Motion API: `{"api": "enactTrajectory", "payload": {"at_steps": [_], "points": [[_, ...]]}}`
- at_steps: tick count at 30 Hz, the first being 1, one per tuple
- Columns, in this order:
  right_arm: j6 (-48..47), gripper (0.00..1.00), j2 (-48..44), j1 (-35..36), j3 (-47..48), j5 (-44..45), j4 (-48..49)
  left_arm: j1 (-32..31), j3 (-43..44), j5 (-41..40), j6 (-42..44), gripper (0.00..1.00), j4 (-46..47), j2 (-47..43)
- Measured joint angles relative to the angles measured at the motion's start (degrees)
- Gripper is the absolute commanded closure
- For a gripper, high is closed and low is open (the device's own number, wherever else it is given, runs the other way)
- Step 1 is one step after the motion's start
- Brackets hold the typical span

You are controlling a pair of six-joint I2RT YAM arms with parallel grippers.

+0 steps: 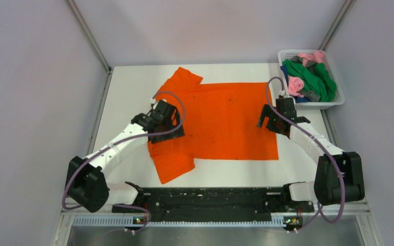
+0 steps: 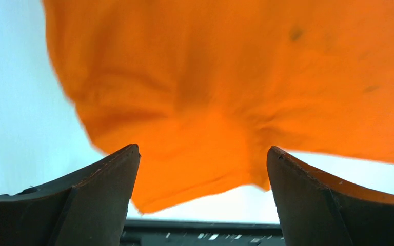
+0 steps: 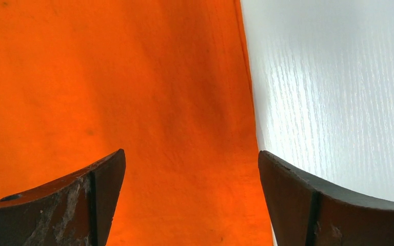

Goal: Fold and stack the t-shirts
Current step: Flatten out the tshirt, then grab the side of the flattened tshirt closest away from the robot with both arms

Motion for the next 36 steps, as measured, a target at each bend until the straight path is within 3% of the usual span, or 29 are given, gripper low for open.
{"api": "enactTrajectory", "payload": {"at_steps": [8,14,22,31,36], "points": [[1.2,0.01,-2.6,-0.1,0.0,0.1,2.4,-10.8,-13.1,-1.8,-10.4,0.07,-10.2,-13.4],[1.5,0.01,-3.0,-0.1,0.0,1.2,2.3,-18.3,-21.0,1.0,-18.4,0.15,-12.1,-15.5],[2.4,0.01,-7.6,-0.2,-1.4,1.7,2.1,-19.0,-26.9,-3.1,-25.3,0.26,-10.5,-18.3],[3.9,0.01,-13.1,-0.2,-4.4,2.0,0.5,-19.0,-29.2,-6.1,-27.4,0.56,-6.6,-17.6],[6.4,0.01,-14.0,-0.2,-4.6,2.3,-1.2,-19.1,-28.9,-7.0,-27.6,0.67,-6.0,-16.7]]}}
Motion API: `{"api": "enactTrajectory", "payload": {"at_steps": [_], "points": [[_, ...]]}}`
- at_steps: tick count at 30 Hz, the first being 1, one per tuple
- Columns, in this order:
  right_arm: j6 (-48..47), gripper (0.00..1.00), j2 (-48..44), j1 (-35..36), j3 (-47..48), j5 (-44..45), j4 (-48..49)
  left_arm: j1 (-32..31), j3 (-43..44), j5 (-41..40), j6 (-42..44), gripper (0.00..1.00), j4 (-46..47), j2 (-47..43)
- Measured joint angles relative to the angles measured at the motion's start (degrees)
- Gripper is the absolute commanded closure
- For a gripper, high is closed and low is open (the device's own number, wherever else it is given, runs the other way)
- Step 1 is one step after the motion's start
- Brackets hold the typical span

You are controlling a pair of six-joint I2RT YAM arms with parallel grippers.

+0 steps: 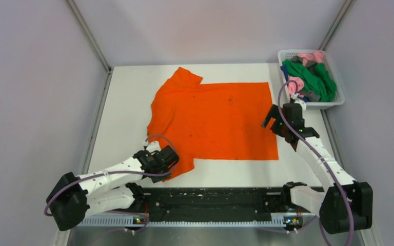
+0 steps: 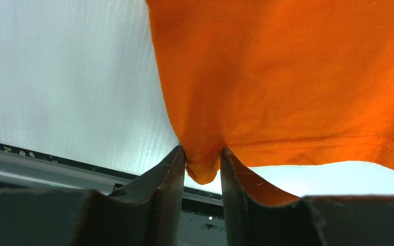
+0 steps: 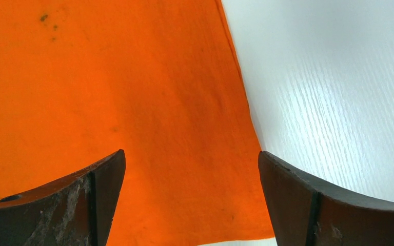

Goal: Fold and stack the t-shirts
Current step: Grab the side of the flattened tshirt closest away from the robot with both arms

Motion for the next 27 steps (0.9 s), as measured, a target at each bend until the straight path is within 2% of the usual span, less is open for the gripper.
{"api": "enactTrajectory", "payload": {"at_steps": [1,2,3,4,10,17,20,23,27], "points": [[0.8,0.01,-0.1,0.0,-0.3,0.2,-0.2,0.0,0.2,-0.1,0.0,0.71,0.2,0.5],[1.7,0.01,-0.2,0.0,-0.6,0.5,-0.5,0.0,0.4,-0.1,0.0,0.79,0.5,1.0],[2.4,0.01,-0.3,0.0,-1.0,0.7,-0.9,0.0,0.7,0.0,0.2,0.95,0.9,1.5],[3.2,0.01,-0.3,0.0,-1.5,1.1,-1.6,0.0,0.8,0.1,0.1,1.00,1.2,1.9],[6.3,0.01,-2.4,0.0,-3.3,3.3,-7.8,0.0,1.6,1.4,1.4,1.00,2.4,3.4],[11.3,0.04,-13.3,0.0,-9.4,4.6,-14.6,0.0,1.7,3.6,1.5,1.00,-0.1,-1.3],[14.1,0.13,-16.0,0.0,-12.9,4.3,-16.7,0.0,1.7,4.4,1.4,1.00,-1.4,-4.3],[16.2,0.29,-16.9,0.0,-15.3,3.1,-17.0,0.0,1.7,5.3,1.2,1.00,-2.4,-6.5],[17.9,0.40,-17.8,0.0,-18.3,0.6,-15.7,0.0,1.6,6.2,0.8,1.00,-3.3,-7.8]]}}
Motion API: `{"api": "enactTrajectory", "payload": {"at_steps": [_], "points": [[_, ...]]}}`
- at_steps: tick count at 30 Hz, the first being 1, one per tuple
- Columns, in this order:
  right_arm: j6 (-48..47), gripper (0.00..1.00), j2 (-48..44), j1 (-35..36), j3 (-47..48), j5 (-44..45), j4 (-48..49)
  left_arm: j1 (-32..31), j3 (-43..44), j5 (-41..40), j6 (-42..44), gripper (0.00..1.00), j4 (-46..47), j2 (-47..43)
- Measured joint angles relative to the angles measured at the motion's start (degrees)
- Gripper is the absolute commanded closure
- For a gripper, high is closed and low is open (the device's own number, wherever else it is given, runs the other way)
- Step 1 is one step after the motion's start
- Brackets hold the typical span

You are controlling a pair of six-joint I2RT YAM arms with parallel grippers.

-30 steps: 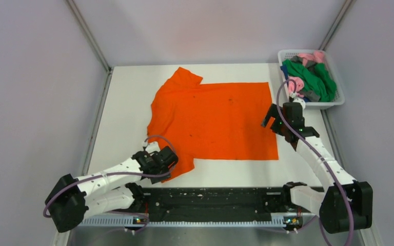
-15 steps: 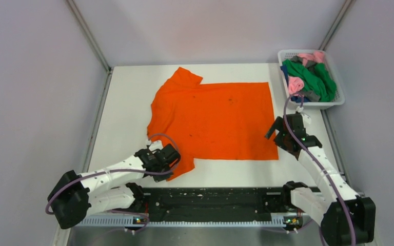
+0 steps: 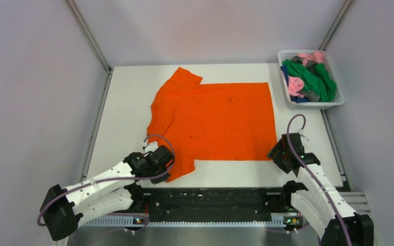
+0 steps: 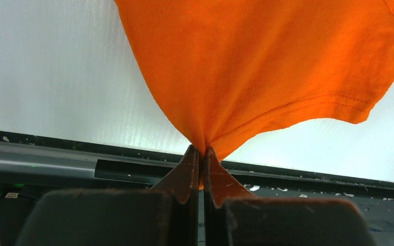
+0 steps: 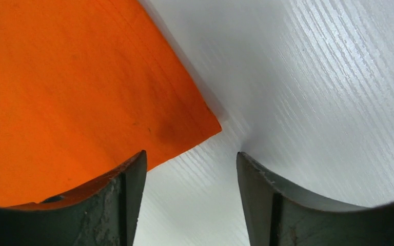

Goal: Fold and stack the t-shirts
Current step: Grab the side of the flattened tshirt closest away from the robot with both arms

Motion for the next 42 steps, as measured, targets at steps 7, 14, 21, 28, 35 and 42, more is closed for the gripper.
{"api": "enactTrajectory", "payload": {"at_steps": [7,14,21,28,35,42], "points": [[1.0,0.66,0.9,0.0,-1.8,-0.4,2.8,0.0,-0.1,0.5,-0.5,1.00,-0.4,0.0],[1.4,0.90,2.4,0.0,-2.4,2.8,5.4,0.0,-2.6,3.3,-1.2,1.00,-0.7,-2.3],[0.9,1.00,2.5,0.0,-3.1,3.8,7.2,0.0,-5.4,6.4,-2.8,1.00,-0.7,-6.1],[-4.2,1.00,1.2,0.0,-3.1,0.8,7.8,0.0,-5.2,7.8,-2.5,1.00,2.3,-7.1],[-10.2,1.00,4.8,0.0,-0.2,-4.9,9.1,1.1,0.1,7.7,1.2,1.00,9.2,-2.8],[-12.8,1.00,7.8,0.0,5.2,-7.2,10.8,7.7,9.6,8.9,8.3,1.00,17.7,4.5]]}}
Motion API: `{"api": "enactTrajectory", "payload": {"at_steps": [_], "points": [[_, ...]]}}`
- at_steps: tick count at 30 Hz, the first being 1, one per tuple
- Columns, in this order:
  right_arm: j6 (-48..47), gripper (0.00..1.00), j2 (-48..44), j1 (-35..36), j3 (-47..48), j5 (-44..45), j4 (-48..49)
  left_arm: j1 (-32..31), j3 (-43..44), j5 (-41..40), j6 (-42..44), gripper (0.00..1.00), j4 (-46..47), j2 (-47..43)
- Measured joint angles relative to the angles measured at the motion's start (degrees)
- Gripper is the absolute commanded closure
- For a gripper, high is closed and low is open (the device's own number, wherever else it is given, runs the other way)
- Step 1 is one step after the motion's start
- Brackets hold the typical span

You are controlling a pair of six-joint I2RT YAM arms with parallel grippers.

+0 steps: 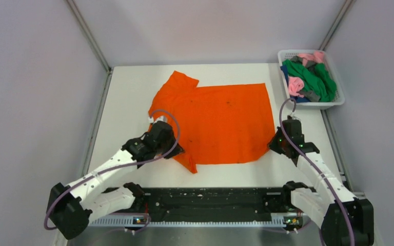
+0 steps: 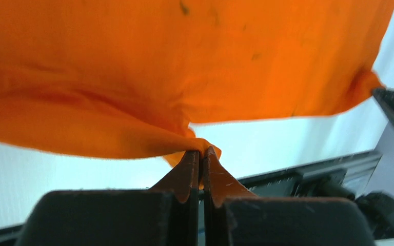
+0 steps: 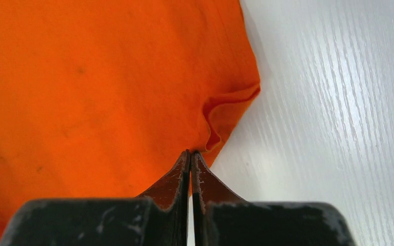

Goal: Fold and stack the t-shirts
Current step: Grab the side of the flattened tshirt closest away from the robot with both arms, then fold the flattened tshirt in 1/3 of the way

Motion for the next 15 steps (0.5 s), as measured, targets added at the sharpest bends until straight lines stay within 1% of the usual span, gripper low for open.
{"api": "enactTrajectory", "payload": {"at_steps": [6,15], "points": [[-1.2,1.00,3.5,0.0,4.0,-0.6,1.1,10.0,3.7,1.1,5.3,1.00,4.8,5.4],[-2.6,1.00,9.9,0.0,9.2,2.8,1.1,17.9,10.9,0.9,11.4,1.00,7.5,8.7]]}}
